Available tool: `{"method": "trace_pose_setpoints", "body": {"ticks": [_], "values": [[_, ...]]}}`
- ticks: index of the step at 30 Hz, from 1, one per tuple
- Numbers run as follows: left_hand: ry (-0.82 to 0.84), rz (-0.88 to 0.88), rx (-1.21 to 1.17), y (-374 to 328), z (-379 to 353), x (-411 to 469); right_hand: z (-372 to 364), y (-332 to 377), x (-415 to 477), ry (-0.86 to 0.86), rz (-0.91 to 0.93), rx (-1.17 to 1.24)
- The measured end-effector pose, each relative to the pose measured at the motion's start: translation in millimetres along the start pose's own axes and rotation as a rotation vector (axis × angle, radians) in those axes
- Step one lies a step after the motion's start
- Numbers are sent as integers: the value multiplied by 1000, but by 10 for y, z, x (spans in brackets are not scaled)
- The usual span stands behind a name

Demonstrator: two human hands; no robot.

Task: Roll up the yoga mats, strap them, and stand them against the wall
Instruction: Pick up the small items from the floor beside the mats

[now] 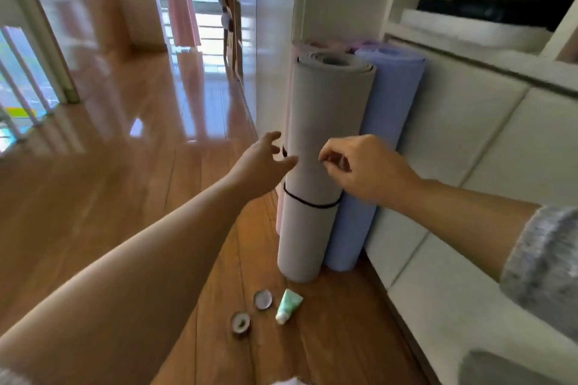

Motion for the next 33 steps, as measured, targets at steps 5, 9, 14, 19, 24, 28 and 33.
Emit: {"method": "trace_pose_setpoints", "body": {"ticks": [5,9,14,19,24,28,33], "values": [[168,231,20,997,-514,-551,-1246,-303,-668,446,-181,28],[249,421,55,1809,-1025,-1011,-2131,-486,-1161,707,-268,-15],[380,533,205,2534,-1521,-1398,-2980,-644,-1400,829,-303,-24],[469,484,432,3000,-1764,-1432,-3637,-654,-1308,788,-308,44],[486,490,474,3252,-2032,-1418,-4164,-582,-1170,847,-206,10],[452,425,539,3319,-2142,-1480,-4383,-543,-1104,934,-99,-101],[397,397,554,3368,-2130,-1460,-4407,-498,-1102,949,23,-189]]}}
Point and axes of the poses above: each hand's wrist, its own x-axis towards the middle knuckle, its own z-axis out of the back of the hand, y = z × x, the point moved 3 cm from there along x, towards the middle knuckle, and after that the axes turned 10 degrees about -z, right-handed, at the moved point
